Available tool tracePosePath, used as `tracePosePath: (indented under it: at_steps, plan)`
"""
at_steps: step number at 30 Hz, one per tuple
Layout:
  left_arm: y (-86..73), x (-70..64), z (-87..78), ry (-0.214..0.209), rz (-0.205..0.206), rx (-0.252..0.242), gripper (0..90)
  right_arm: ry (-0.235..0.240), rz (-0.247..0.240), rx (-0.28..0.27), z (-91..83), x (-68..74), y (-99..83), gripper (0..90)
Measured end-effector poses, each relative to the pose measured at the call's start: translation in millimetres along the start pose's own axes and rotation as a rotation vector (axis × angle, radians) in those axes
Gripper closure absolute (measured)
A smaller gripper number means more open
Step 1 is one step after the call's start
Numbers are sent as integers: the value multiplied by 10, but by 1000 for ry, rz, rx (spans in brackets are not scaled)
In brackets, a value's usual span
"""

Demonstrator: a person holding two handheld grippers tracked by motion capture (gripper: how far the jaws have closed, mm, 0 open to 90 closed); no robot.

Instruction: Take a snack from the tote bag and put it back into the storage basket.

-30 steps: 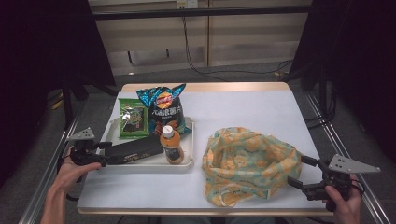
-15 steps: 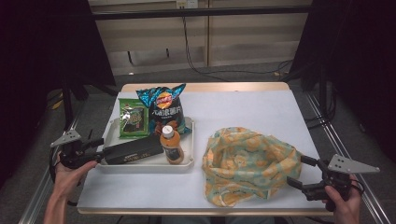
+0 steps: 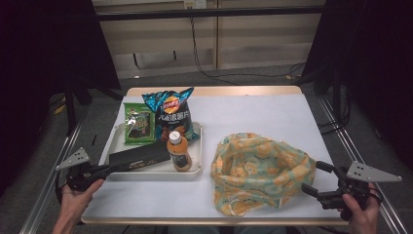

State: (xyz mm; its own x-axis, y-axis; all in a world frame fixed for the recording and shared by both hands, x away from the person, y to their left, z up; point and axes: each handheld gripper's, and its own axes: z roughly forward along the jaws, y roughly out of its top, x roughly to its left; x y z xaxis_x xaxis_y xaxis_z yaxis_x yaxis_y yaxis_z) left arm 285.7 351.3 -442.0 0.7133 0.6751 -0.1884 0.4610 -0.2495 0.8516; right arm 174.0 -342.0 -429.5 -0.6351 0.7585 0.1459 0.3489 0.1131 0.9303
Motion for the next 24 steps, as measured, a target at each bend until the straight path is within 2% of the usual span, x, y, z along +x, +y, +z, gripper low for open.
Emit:
tracePosePath:
  at_steps: [6,10,14,24]
  plan:
    - [-70,16,71,26,-11,31,900,4,-7,5,12,8,4,25]
    - [-91,52,74,23,-22,33,900,12,-4,-1,10,12,5,21]
    - [-85,44,106,35,-12,56,900,11,-2,1,14,7,5,19]
    - [-32,129,171,56,-39,58,900,10,2,4,16,11,2,19]
